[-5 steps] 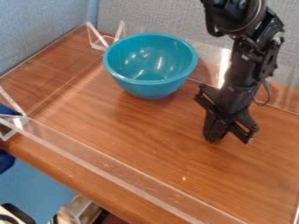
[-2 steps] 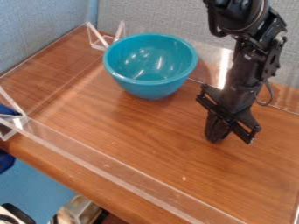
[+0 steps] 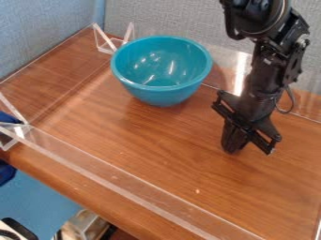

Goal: Remove the mushroom from inside the blue bowl and put it on the table

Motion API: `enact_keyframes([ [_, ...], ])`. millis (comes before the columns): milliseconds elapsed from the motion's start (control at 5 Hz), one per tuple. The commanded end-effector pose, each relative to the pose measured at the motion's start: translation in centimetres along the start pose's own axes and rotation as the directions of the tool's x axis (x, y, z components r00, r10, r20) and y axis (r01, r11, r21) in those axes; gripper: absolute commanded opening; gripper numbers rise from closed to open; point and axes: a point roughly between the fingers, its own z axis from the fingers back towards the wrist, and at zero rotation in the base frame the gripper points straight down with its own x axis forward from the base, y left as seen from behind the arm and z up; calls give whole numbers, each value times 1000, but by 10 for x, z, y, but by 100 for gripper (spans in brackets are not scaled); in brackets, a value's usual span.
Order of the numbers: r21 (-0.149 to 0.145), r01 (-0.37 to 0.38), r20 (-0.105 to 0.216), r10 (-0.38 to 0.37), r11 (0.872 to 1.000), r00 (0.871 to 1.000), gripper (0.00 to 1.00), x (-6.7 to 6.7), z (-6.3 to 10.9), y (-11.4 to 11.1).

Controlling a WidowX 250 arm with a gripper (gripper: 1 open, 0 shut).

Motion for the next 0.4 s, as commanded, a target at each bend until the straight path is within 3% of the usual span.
enact_keyframes([
  [0,2,14,34,-14,1000,999,0,6,9,-6],
  [200,1,14,31,-14,1000,999,0,5,8,-8],
])
